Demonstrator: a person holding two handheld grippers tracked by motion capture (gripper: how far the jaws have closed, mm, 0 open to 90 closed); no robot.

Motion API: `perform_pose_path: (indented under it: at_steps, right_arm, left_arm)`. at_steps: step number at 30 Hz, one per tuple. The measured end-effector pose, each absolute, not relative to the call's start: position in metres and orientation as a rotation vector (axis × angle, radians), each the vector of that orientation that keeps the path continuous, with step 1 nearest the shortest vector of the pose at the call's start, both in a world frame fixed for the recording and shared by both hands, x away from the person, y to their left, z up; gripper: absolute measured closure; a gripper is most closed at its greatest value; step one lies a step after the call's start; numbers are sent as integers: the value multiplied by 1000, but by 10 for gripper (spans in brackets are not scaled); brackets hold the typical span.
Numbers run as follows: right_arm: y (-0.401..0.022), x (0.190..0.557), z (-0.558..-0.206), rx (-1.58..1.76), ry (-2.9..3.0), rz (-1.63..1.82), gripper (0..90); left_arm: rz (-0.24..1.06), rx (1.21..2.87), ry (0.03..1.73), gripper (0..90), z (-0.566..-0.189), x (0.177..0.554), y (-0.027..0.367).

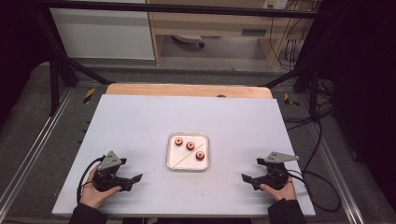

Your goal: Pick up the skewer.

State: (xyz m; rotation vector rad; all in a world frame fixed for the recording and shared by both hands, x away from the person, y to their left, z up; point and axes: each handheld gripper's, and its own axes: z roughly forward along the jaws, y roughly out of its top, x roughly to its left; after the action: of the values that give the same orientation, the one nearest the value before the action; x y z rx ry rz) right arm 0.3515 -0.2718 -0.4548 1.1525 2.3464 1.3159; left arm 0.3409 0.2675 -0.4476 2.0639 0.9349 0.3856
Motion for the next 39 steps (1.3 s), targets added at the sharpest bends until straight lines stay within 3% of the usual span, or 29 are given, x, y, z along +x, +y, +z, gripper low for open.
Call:
perform_pose_path:
  at_steps: [19,39]
  right_arm:
    - [-271,352,-455,1168,2347,1295,9]
    - [-270,352,-456,1157,2368,1271,10]
  left_arm:
    - [368,2079,929,67,-438,342,252]
    - [369,2151,892,78,-413,361,196]
